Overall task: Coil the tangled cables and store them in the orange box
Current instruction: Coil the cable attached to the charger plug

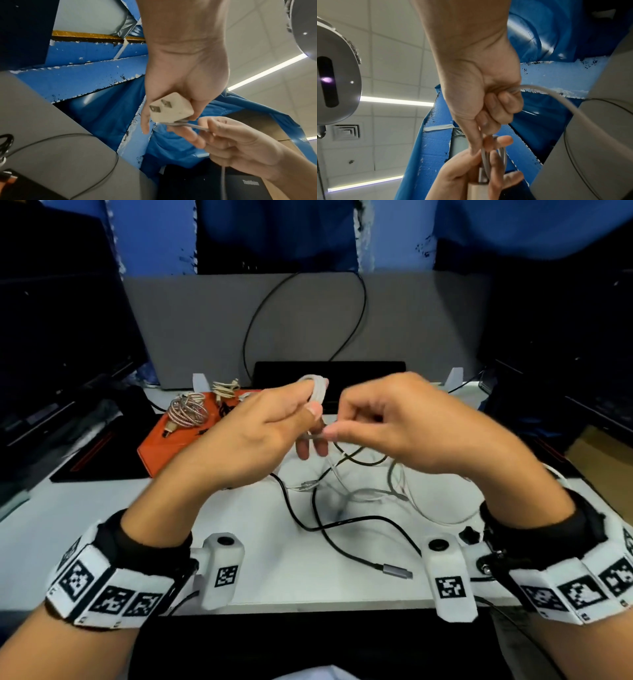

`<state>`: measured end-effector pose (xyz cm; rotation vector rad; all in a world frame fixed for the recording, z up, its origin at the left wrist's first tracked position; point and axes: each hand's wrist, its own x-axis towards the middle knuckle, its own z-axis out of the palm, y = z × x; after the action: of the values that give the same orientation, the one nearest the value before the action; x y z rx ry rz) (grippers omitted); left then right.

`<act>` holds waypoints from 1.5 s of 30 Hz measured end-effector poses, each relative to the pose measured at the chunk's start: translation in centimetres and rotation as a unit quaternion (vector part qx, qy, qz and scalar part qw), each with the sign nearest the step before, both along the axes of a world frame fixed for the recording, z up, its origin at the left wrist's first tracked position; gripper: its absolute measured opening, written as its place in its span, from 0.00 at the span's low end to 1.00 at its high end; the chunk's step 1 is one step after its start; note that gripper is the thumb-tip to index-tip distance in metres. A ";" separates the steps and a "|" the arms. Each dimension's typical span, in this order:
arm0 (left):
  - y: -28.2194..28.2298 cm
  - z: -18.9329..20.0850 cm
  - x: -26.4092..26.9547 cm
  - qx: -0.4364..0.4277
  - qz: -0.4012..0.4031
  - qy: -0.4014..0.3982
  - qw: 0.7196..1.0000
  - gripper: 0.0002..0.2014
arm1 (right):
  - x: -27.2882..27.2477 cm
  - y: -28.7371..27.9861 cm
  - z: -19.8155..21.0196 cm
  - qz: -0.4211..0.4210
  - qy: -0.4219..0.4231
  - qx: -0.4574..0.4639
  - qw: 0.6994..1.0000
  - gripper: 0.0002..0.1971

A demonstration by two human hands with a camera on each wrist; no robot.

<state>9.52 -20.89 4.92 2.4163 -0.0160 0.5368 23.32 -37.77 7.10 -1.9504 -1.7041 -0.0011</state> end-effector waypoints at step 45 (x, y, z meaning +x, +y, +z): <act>0.2 0.0 -0.5 -0.254 -0.172 0.016 0.952 0.27 | -0.8 1.2 -0.5 0.049 0.152 0.204 0.966 0.09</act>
<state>9.02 -20.66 4.95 1.8618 -0.2499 0.2932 22.53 -36.56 6.57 -1.4801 -1.4600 -0.0145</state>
